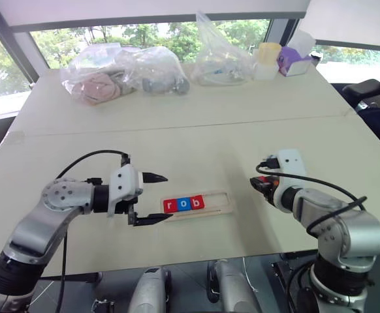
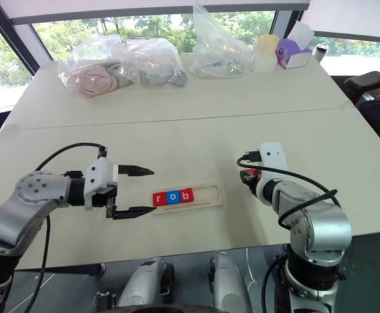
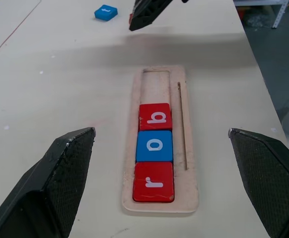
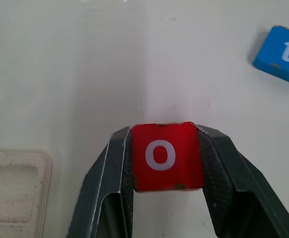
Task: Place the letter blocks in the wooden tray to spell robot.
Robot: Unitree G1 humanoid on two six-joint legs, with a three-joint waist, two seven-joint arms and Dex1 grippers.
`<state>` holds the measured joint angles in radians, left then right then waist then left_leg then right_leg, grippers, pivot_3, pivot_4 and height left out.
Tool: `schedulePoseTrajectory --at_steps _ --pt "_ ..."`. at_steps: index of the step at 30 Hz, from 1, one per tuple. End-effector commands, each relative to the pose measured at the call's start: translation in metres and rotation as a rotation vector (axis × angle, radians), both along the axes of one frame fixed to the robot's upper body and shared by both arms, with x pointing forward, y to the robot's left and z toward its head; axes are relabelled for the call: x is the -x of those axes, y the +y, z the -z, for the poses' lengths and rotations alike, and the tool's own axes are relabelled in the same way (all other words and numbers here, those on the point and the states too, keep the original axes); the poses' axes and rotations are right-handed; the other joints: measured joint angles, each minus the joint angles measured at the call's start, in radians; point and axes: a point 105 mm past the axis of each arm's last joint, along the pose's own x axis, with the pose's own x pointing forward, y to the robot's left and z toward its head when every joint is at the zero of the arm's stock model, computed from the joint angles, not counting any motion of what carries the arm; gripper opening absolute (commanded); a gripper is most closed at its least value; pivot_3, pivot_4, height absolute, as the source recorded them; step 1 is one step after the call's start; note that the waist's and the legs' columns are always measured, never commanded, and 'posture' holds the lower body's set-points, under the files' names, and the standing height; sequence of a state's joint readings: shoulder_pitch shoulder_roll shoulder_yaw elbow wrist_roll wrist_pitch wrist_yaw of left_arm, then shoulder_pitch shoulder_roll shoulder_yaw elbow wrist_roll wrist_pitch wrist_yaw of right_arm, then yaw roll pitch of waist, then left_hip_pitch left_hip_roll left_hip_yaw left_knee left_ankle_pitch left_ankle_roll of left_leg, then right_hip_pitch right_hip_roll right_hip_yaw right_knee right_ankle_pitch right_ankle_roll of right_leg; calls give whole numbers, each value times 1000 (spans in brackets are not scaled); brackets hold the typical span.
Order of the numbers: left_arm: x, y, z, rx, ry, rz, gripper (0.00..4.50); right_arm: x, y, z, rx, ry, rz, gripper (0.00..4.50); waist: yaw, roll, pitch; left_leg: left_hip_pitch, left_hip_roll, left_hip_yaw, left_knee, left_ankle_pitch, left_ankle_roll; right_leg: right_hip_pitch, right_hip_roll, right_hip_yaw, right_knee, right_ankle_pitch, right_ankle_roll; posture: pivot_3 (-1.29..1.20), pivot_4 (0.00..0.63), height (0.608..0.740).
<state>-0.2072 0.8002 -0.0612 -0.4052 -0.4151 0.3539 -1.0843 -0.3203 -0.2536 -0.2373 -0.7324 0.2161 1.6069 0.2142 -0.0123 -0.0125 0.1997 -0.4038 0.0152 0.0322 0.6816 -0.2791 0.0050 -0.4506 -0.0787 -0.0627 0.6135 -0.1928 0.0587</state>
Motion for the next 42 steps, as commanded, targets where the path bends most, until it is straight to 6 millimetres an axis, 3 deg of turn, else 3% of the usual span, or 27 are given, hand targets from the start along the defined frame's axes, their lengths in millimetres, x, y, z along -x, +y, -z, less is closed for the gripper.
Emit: schedulePoseTrajectory --at_steps 1,9,15,16,22,26,29,33,42 --pt "-1 -4 -7 12 -37 28 4500 2 -2 -1 23 -16 14 1250 0 0 0 -1 0 0 0 0 0 -1 0 0 0 0 0 0 150 740" --pt "-2 -6 -10 11 -45 39 4500 2 0 16 31 22 6 1250 1 0 0 -5 -1 1 0 0 0 -6 0 0 1 0 0 0 150 740" --pt "1 -6 -10 12 -48 32 4500 3 4 14 80 5 -96 4315 1 -1 0 -5 0 1 0 0 0 -6 0 0 1 0 0 0 150 740" --pt "1 -6 -10 12 -48 30 4500 3 6 9 101 -5 -144 4417 2 0 0 -5 0 1 0 0 0 -6 0 1 1 0 0 0 150 740" --pt "0 -7 -9 14 -49 26 4500 8 7 -34 190 -89 -517 4417 2 0 0 -5 -1 1 1 0 0 -5 0 1 0 0 1 0 150 740" --pt "0 -9 -9 19 -52 24 4500 14 2 -46 272 -141 -778 4417 3 -1 0 -5 -1 0 1 0 0 -5 1 0 0 0 1 0 150 740" --pt "-1 -9 -10 23 -54 22 4500 20 -5 -42 338 -145 -976 4417 4 -2 0 -5 -1 1 0 0 0 -4 1 0 -1 0 1 0 150 740" --pt "-1 -9 -11 23 -57 17 4500 12 -16 -30 407 -136 -1109 4417 1 -2 0 -4 -1 2 2 0 0 -3 1 1 -1 0 1 0 150 740" --pt "3 -6 -12 16 -52 -2 4500 -12 -32 -1 493 -107 -1227 4417 3 -2 0 -3 -1 3 2 0 0 -3 1 1 1 2 1 0 150 740"
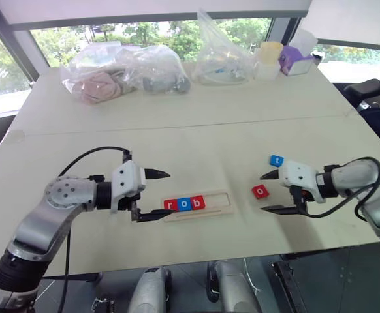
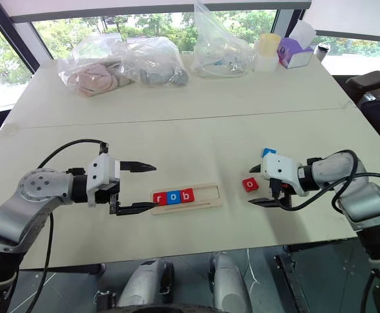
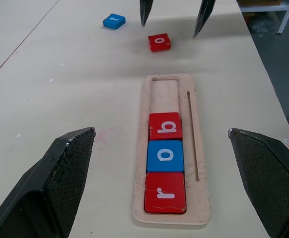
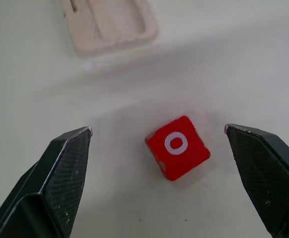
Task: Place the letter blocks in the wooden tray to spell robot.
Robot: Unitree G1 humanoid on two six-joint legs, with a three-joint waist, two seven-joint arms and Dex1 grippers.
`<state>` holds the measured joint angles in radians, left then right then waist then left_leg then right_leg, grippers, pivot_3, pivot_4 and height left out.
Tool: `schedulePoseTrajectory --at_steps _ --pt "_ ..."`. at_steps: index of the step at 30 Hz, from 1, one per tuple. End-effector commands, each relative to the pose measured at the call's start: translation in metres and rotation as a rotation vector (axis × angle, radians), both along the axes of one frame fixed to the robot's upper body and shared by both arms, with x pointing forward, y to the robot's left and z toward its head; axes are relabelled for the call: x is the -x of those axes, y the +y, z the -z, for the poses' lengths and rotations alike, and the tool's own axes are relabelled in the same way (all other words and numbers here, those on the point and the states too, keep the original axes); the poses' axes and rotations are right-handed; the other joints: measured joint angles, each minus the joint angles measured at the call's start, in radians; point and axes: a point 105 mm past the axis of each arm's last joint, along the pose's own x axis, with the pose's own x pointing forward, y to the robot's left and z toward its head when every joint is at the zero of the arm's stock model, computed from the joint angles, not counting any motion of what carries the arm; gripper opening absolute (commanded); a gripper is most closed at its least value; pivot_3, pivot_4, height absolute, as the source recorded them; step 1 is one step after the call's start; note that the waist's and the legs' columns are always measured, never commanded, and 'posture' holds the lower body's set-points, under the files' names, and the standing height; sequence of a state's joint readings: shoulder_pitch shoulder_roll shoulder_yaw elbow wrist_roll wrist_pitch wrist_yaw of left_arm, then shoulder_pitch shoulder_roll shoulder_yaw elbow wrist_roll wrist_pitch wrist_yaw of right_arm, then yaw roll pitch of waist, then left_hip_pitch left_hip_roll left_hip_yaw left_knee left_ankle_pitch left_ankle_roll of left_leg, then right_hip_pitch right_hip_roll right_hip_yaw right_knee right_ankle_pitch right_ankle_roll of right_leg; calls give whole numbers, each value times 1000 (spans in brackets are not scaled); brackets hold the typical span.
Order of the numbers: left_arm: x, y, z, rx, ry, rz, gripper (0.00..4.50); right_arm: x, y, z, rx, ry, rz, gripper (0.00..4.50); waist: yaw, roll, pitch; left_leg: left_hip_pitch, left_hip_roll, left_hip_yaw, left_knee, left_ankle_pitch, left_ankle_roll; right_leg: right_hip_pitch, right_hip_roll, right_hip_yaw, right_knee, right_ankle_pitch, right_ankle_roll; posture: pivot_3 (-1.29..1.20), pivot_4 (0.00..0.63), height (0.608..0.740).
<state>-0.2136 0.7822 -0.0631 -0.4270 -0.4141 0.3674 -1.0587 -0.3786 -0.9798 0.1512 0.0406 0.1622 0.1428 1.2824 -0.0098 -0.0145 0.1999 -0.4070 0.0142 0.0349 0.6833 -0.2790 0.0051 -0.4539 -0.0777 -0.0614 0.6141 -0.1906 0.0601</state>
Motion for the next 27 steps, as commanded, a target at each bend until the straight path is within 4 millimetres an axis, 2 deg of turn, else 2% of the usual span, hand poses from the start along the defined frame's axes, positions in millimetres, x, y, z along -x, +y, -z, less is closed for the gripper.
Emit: schedulePoseTrajectory --at_steps 1,14,27 --pt "4 1 -8 -5 -34 2 4500 -6 -1 -2 17 -26 -39 4417 1 0 0 0 0 0 0 0 0 0 0 0 0 1 0 0 150 740" --pt "9 2 -9 -11 -28 -15 4500 -19 -8 9 55 -3 -76 4417 2 0 0 2 0 1 1 0 0 2 0 0 0 2 0 0 150 740" --pt "10 3 -9 -18 -31 -26 4500 -31 -10 17 77 2 -92 4417 0 0 0 16 1 1 0 0 0 15 -1 1 0 -2 -1 0 150 740"
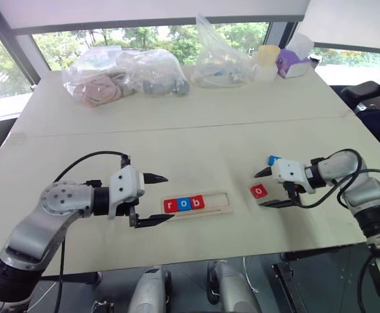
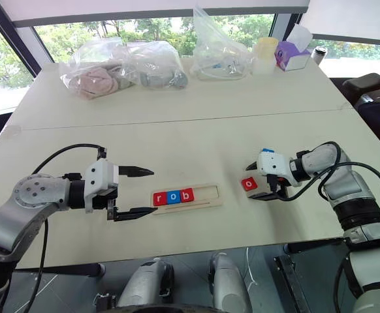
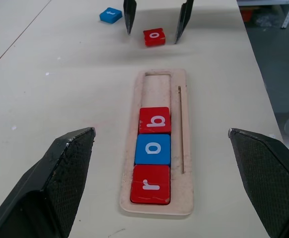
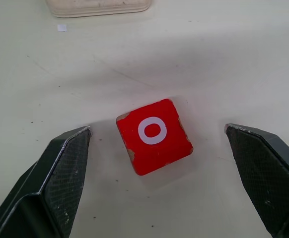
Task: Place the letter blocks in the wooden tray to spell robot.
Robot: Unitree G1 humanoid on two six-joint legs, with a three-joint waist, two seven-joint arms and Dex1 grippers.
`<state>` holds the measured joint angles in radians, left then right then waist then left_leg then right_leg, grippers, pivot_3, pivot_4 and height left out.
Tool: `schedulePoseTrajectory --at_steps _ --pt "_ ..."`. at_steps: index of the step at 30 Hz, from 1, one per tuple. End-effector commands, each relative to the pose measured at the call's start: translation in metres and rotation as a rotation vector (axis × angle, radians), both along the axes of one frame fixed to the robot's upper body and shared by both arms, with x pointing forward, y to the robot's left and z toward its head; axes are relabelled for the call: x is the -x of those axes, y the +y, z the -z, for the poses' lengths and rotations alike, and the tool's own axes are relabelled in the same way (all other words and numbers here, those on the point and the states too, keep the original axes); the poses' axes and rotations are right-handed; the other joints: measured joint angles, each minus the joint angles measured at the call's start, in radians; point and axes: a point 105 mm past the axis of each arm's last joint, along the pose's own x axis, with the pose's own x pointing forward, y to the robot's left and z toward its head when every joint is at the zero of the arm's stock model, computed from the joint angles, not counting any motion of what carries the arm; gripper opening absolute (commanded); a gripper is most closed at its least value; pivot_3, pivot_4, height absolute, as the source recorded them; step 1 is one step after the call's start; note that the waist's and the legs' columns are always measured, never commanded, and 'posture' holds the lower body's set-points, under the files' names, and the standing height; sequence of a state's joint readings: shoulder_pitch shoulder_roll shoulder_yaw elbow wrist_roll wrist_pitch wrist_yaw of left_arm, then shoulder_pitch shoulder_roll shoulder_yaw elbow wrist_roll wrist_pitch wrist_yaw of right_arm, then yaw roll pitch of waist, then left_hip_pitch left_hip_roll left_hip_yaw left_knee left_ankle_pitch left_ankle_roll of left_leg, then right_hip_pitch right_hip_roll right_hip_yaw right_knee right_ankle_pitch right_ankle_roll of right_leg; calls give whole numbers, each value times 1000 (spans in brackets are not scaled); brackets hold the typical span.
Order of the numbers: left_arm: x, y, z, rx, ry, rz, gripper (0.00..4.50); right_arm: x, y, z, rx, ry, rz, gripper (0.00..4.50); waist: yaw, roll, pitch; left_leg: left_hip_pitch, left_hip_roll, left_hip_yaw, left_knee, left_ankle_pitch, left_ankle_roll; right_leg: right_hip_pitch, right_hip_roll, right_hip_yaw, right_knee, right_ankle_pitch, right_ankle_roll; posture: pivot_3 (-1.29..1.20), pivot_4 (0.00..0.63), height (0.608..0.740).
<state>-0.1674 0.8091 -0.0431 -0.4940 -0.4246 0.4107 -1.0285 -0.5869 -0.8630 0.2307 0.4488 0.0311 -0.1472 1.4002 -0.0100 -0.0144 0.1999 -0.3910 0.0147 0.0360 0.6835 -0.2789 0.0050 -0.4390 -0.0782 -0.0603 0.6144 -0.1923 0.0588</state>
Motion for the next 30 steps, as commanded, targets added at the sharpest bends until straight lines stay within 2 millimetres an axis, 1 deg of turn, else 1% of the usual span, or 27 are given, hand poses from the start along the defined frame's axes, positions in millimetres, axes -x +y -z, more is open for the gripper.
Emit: schedulePoseTrajectory --at_steps 1,3,4,8,9,13,16,19,21,23,26,30 --pt "2 1 -10 2 -43 -3 4500 -3 -2 2 21 -4 0 4182 0 0 0 0 0 0 0 0 0 0 0 0 0 0 0 0 150 740" --pt "2 2 -10 3 -44 -6 4500 -4 -2 2 22 -4 -3 3639 0 0 0 0 0 0 0 0 0 0 0 0 0 0 0 0 150 740" --pt "2 2 -10 3 -43 -9 4500 -4 -1 2 19 -2 -6 3220 -1 0 0 0 0 0 0 0 0 0 0 0 0 0 0 0 150 740" --pt "2 2 -10 6 -44 -14 4500 -2 8 2 -8 16 -27 1243 -1 0 0 0 0 0 0 0 0 0 0 1 0 0 0 0 150 740" --pt "2 2 -10 6 -44 -14 4500 -1 9 3 -10 18 -30 1115 -1 0 0 1 0 0 0 0 0 0 0 1 0 0 0 0 150 740" --pt "0 1 -11 7 -46 -13 4500 0 17 -2 -45 28 -29 1121 -2 0 0 1 0 0 0 0 0 0 0 1 0 0 -1 0 150 740" --pt "-1 1 -11 8 -48 -13 4500 5 22 -8 -67 42 -38 1121 0 0 0 1 1 0 0 0 0 0 0 1 1 0 0 0 150 740" --pt "-1 2 -10 7 -49 -12 4500 18 49 -27 -136 63 -80 1121 2 0 0 0 1 0 -1 0 0 -1 0 1 1 1 -1 0 150 740" --pt "-1 2 -10 8 -50 -11 4500 24 62 -33 -155 70 -97 1121 -1 0 0 -1 1 0 -1 0 0 -2 0 1 1 1 -1 0 150 740" --pt "-2 2 -10 8 -50 -10 4500 27 70 -34 -163 80 -100 1121 1 1 0 0 1 0 -1 0 0 -2 0 1 1 0 0 0 150 740" --pt "-1 1 -9 11 -48 -9 4500 30 88 -34 -198 94 -110 1121 3 0 0 -1 1 0 -1 0 0 -2 0 1 1 0 0 0 150 740" --pt "2 2 -9 11 -45 -8 4500 26 97 -28 -197 85 -102 1121 3 0 0 -1 1 0 -1 0 0 -2 0 1 0 0 0 0 150 740"
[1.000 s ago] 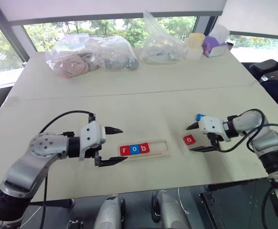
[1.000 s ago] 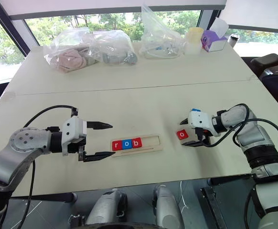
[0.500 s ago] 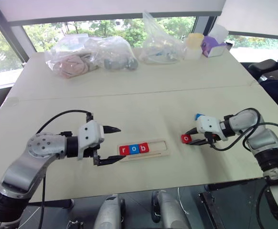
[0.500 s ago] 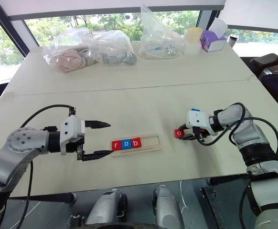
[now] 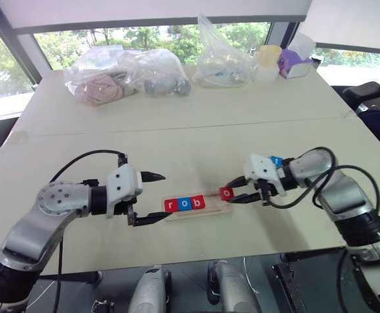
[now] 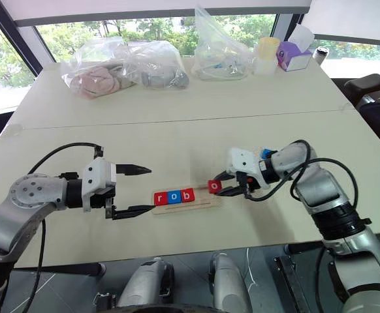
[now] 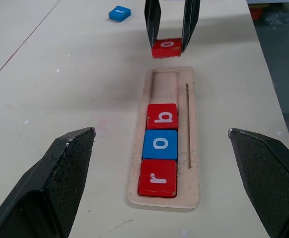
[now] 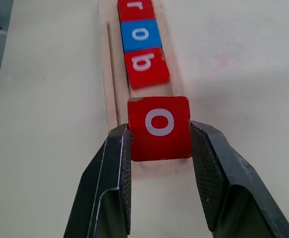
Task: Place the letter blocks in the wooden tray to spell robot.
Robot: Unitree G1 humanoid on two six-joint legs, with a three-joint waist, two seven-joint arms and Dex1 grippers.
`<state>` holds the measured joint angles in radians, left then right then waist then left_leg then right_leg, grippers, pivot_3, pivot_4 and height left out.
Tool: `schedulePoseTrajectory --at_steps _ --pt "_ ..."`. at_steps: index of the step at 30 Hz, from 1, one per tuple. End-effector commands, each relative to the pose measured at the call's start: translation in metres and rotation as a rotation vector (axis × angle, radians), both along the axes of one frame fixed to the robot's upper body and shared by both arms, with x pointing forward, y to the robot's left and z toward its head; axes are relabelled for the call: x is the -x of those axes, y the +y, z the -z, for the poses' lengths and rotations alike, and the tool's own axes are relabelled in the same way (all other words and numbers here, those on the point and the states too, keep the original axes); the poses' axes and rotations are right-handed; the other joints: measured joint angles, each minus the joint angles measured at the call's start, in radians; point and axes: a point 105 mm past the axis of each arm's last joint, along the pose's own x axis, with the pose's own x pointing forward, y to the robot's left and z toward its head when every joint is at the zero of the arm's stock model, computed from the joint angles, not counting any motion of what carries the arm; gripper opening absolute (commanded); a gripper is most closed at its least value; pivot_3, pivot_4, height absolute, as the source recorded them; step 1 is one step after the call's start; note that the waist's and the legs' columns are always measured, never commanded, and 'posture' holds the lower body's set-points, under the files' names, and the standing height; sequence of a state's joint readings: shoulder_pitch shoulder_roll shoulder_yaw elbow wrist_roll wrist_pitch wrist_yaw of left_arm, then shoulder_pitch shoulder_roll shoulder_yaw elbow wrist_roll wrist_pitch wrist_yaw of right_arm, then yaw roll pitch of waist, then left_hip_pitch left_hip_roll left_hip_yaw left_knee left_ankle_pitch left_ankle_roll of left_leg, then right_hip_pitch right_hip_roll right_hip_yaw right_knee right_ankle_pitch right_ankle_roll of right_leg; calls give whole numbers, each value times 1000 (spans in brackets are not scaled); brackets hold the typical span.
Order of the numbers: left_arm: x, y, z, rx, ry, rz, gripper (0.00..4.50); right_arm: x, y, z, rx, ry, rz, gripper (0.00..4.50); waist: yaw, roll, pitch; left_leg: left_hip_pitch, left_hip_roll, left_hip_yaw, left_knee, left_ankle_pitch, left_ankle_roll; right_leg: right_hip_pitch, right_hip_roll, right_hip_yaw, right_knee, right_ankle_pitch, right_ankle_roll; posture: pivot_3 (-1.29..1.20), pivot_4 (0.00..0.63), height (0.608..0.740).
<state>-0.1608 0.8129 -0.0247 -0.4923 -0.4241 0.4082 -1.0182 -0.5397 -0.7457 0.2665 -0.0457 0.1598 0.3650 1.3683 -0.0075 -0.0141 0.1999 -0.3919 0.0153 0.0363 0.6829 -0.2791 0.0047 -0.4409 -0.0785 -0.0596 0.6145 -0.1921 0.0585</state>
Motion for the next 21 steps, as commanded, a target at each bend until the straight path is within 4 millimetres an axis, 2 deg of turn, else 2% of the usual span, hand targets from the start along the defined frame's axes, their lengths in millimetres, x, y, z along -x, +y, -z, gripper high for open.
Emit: schedulePoseTrajectory --at_steps 1,7,21 --pt "5 -2 -7 8 -31 16 4500 -3 10 -6 -4 -50 -11 1121 0 0 0 0 0 0 0 0 0 0 0 0 0 0 0 0 150 740" --pt "10 0 -7 0 -20 16 4500 -2 21 4 -3 -47 -19 1121 -1 0 0 -1 0 0 0 0 0 -1 0 0 0 0 0 0 150 740" --pt "12 1 -6 -14 -7 23 4500 -9 22 16 35 -72 -18 1121 -1 0 0 -1 0 0 0 0 0 -1 0 0 0 0 0 0 150 740"
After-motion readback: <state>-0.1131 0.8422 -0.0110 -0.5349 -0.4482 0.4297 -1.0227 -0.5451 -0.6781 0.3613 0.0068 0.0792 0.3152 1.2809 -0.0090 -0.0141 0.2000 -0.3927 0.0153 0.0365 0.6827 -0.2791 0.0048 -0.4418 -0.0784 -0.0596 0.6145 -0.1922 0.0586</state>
